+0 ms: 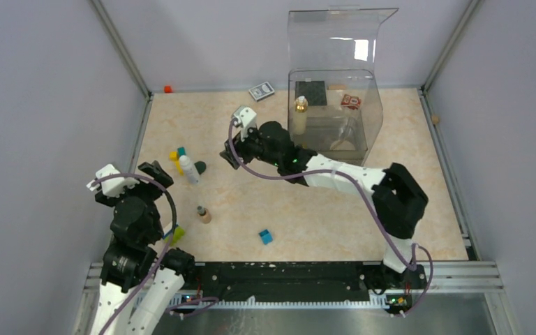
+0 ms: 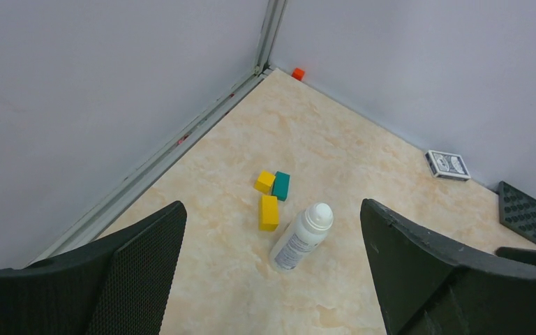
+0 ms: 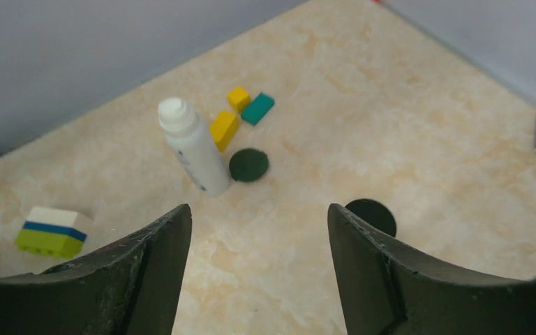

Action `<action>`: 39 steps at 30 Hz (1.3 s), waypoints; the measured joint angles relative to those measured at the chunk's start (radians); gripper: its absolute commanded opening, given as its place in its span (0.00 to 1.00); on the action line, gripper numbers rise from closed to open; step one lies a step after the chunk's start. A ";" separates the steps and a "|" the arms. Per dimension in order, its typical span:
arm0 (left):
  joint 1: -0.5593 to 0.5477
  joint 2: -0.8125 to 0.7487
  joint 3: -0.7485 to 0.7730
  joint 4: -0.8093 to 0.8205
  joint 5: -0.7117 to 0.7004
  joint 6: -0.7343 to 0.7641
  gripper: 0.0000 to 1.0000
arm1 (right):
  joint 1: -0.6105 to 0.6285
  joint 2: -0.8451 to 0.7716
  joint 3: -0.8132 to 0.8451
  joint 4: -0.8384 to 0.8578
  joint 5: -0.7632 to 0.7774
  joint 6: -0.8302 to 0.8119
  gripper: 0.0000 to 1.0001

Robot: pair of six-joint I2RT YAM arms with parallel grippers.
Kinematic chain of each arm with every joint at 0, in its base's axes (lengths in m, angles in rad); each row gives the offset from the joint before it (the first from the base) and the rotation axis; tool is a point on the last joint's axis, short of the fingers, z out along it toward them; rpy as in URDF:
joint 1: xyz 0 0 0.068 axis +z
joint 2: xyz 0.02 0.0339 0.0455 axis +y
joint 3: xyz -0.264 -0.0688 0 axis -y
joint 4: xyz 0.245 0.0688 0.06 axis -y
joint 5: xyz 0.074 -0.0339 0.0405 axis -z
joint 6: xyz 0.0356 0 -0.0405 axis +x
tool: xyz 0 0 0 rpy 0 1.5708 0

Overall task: Organize the makeup
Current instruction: Place the makeup in the drawer, then pick up the makeup from the center of the board.

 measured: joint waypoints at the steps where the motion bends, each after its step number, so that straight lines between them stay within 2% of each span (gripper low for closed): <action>1: 0.000 0.004 -0.003 0.000 0.000 0.003 0.99 | 0.001 0.037 0.008 -0.001 -0.014 0.007 0.74; 8: 0.000 0.008 -0.006 0.011 0.000 0.017 0.99 | 0.004 0.242 0.076 0.002 -0.116 0.018 0.76; 17: 0.000 0.017 -0.007 0.016 0.002 0.021 0.99 | 0.039 0.357 0.164 0.087 -0.179 0.014 0.76; 39: 0.000 0.022 -0.018 0.023 0.010 0.035 0.99 | 0.107 0.640 0.444 0.169 -0.140 0.010 0.76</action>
